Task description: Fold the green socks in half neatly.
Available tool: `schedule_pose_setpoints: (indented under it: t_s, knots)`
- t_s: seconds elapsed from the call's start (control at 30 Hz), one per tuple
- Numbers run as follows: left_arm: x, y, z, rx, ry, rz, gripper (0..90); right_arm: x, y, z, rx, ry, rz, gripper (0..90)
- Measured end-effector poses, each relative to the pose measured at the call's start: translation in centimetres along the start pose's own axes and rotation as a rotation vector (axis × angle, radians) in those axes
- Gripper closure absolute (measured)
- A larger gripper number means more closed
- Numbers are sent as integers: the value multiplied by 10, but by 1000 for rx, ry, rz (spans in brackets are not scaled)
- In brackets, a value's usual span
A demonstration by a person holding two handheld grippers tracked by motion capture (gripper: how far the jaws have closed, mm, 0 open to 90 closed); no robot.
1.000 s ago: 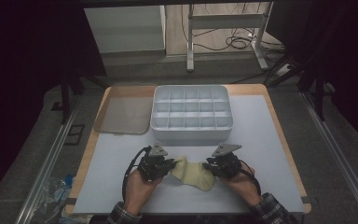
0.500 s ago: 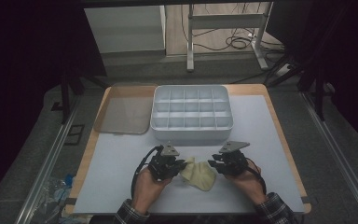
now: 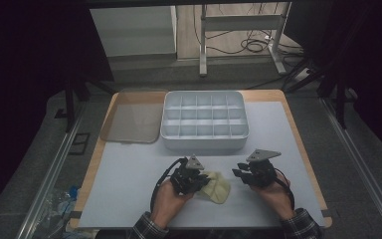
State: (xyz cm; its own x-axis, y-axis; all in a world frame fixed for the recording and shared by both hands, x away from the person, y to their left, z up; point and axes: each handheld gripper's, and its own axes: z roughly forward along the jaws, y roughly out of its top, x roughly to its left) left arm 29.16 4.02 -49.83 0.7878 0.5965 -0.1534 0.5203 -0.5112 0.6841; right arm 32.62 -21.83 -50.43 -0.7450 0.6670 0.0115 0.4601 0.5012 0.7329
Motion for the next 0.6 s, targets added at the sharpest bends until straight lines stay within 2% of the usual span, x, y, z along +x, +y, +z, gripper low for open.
schedule_pose_setpoints:
  t_s: [0.17,0.4,0.6]
  knots:
    - [-1,2,7,6,-15,-3,820,0,-3,2,6,2,1,651]
    - [-4,4,8,-20,-60,-14,789,-1,-3,1,5,0,2,644]
    - [-9,10,11,-24,-85,-4,761,-2,-3,0,5,-2,1,641]
